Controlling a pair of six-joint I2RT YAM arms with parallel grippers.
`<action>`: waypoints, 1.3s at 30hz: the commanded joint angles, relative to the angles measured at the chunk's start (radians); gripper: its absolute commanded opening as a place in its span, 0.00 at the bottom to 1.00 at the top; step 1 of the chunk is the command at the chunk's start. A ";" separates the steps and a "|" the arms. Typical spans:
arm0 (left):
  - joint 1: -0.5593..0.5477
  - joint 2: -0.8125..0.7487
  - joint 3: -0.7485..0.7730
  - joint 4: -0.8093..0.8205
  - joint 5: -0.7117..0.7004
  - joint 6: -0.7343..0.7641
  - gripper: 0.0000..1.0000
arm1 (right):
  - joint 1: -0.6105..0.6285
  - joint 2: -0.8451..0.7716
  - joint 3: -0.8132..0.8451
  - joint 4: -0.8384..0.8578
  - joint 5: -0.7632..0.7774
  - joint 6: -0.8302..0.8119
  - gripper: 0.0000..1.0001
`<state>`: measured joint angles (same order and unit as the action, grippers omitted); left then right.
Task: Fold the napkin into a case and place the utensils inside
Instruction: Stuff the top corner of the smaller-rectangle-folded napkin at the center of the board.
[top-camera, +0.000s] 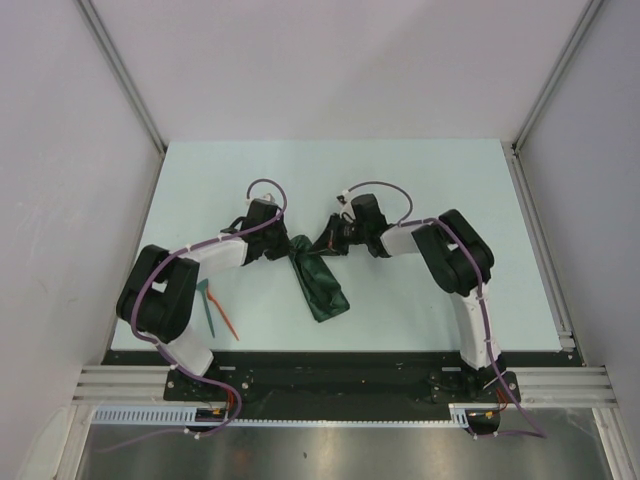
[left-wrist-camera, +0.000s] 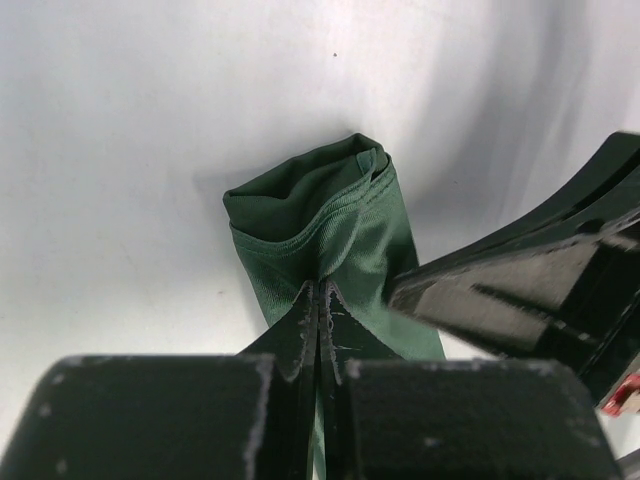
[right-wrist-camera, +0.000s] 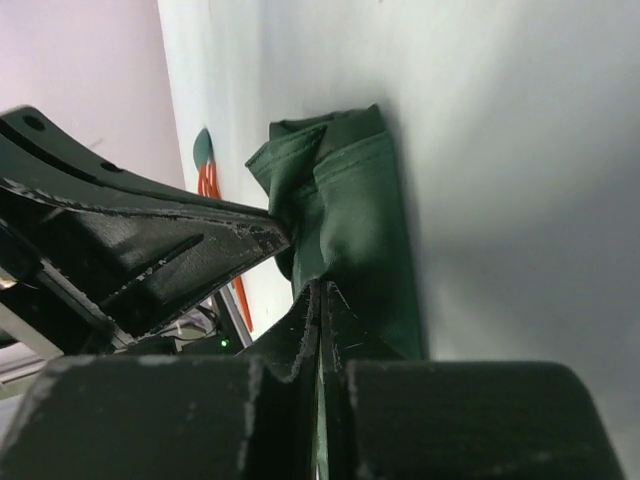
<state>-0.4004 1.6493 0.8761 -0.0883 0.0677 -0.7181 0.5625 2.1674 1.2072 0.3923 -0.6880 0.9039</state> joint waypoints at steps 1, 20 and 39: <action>0.006 -0.011 0.000 0.016 0.030 -0.012 0.00 | 0.043 0.029 0.018 0.039 0.018 -0.007 0.00; 0.005 -0.031 -0.028 0.013 0.015 -0.027 0.00 | 0.089 0.075 0.120 -0.096 0.088 -0.106 0.00; 0.008 -0.052 -0.023 0.004 0.012 -0.017 0.00 | 0.056 -0.017 0.074 -0.064 0.068 -0.092 0.00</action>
<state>-0.3904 1.6417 0.8520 -0.0772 0.0746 -0.7338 0.6048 2.1563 1.2716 0.2779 -0.6132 0.7998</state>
